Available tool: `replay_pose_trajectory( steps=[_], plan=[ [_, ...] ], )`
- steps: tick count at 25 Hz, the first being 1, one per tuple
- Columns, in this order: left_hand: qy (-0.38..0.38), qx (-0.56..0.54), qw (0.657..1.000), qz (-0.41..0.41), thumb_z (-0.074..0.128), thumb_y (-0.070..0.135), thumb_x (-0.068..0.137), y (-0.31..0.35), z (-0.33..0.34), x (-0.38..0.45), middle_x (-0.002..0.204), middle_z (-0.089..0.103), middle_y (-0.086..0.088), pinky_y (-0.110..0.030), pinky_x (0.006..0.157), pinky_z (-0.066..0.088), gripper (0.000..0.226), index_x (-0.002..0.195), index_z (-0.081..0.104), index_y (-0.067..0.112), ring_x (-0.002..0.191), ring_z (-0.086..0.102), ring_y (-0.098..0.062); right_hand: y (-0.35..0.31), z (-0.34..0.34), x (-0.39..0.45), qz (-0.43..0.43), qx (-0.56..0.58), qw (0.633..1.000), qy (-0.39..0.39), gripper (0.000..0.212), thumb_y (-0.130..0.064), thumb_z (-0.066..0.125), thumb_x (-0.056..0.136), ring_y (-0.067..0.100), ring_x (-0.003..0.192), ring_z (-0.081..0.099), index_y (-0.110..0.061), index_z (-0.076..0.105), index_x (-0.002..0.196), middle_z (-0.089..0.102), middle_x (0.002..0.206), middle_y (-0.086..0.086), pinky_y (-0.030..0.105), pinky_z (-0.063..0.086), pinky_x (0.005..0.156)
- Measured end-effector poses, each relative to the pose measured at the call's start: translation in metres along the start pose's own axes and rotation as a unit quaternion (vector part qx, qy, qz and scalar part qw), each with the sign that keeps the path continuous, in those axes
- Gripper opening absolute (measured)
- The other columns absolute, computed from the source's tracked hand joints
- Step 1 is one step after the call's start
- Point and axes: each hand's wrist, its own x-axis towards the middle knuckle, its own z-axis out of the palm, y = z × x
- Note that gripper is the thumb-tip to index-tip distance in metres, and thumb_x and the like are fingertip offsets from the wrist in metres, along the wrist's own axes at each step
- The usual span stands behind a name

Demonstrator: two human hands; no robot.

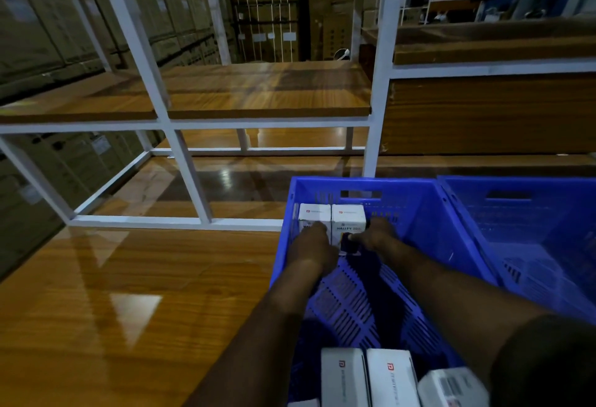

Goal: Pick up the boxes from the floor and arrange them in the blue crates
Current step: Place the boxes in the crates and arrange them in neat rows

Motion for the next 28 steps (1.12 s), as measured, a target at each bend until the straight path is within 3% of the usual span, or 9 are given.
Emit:
replay_pose_trajectory(
  steps=[6,9,11,13,15,17,19,23,28],
  plan=[
    [0.002,-0.018,1.000,0.007,0.058,0.025,0.097,0.002,-0.002,-0.001,0.138,0.059,-0.013,-0.040,0.104,0.047,0.046,0.139,0.049,0.009,0.126,0.057,-0.032,-0.002,0.006,-0.005,-0.038,-0.035,0.999,0.008,0.040,-0.027,0.081,0.080,0.032,0.099,0.070,-0.003,0.073,0.111,0.073,0.113,0.017,0.040,0.057,0.085],
    [0.003,-0.015,1.000,0.007,0.059,0.024,0.097,0.002,-0.001,0.000,0.137,0.061,-0.012,-0.041,0.104,0.048,0.044,0.138,0.051,0.009,0.124,0.058,-0.032,-0.003,-0.001,-0.007,-0.056,-0.030,0.996,-0.059,0.038,-0.016,0.078,0.082,0.031,0.105,0.068,-0.002,0.070,0.117,0.071,0.117,0.015,0.035,0.056,0.085],
    [-0.002,-0.011,1.000,0.009,0.060,0.022,0.096,0.003,-0.002,-0.002,0.135,0.062,-0.012,-0.042,0.102,0.049,0.042,0.135,0.053,0.010,0.122,0.059,-0.032,-0.005,-0.011,-0.014,-0.058,-0.010,0.991,-0.121,0.037,-0.003,0.073,0.083,0.033,0.107,0.067,0.001,0.068,0.119,0.069,0.120,0.019,0.043,0.056,0.093],
    [-0.007,-0.002,1.000,0.012,0.059,0.021,0.096,0.005,-0.004,-0.005,0.130,0.065,-0.013,-0.042,0.098,0.051,0.036,0.130,0.056,0.009,0.117,0.062,-0.033,-0.007,-0.021,-0.021,-0.055,-0.030,0.991,-0.119,0.032,-0.002,0.072,0.086,0.034,0.106,0.065,0.005,0.065,0.116,0.068,0.117,0.016,0.040,0.054,0.092],
    [-0.017,0.015,1.000,0.011,0.058,0.020,0.095,0.007,-0.007,-0.006,0.122,0.068,-0.015,-0.040,0.089,0.053,0.027,0.119,0.063,0.007,0.110,0.064,-0.034,-0.011,-0.034,-0.035,-0.048,-0.046,0.992,-0.111,0.014,-0.008,0.070,0.090,0.029,0.088,0.062,-0.001,0.062,0.098,0.065,0.096,0.011,0.036,0.051,0.078],
    [-0.030,0.018,0.999,0.012,0.055,0.019,0.096,0.011,-0.011,-0.009,0.112,0.071,-0.020,-0.038,0.079,0.052,0.020,0.102,0.066,0.003,0.102,0.067,-0.035,-0.012,-0.046,-0.052,-0.037,-0.050,0.987,-0.146,0.018,-0.016,0.070,0.092,0.024,0.077,0.058,-0.005,0.058,0.082,0.059,0.081,0.009,0.037,0.051,0.073],
    [-0.041,0.014,0.999,0.019,0.054,0.019,0.095,0.014,-0.013,-0.016,0.106,0.071,-0.023,-0.037,0.073,0.049,0.020,0.089,0.065,0.004,0.097,0.067,-0.037,-0.010,-0.056,-0.072,-0.046,-0.079,0.977,-0.194,0.024,-0.025,0.070,0.092,0.024,0.082,0.061,-0.003,0.064,0.084,0.064,0.084,0.013,0.038,0.056,0.075],
    [-0.082,0.023,0.995,0.047,0.055,0.018,0.096,0.018,-0.011,-0.027,0.105,0.070,-0.027,-0.044,0.075,0.052,0.025,0.093,0.067,-0.004,0.101,0.067,-0.040,-0.006,-0.076,-0.124,-0.111,-0.191,0.937,-0.269,0.044,-0.041,0.069,0.090,0.015,0.082,0.063,0.001,0.072,0.103,0.069,0.096,0.008,0.038,0.060,0.083],
    [-0.136,0.042,0.985,0.096,0.055,0.026,0.099,0.031,0.001,-0.045,0.092,0.063,-0.012,-0.031,0.067,0.042,0.021,0.087,0.062,0.010,0.078,0.056,-0.026,0.017,-0.114,-0.176,-0.138,-0.262,0.898,-0.327,0.049,-0.058,0.067,0.084,0.010,0.079,0.060,-0.009,0.068,0.093,0.067,0.090,-0.002,0.031,0.055,0.079]
  ],
)
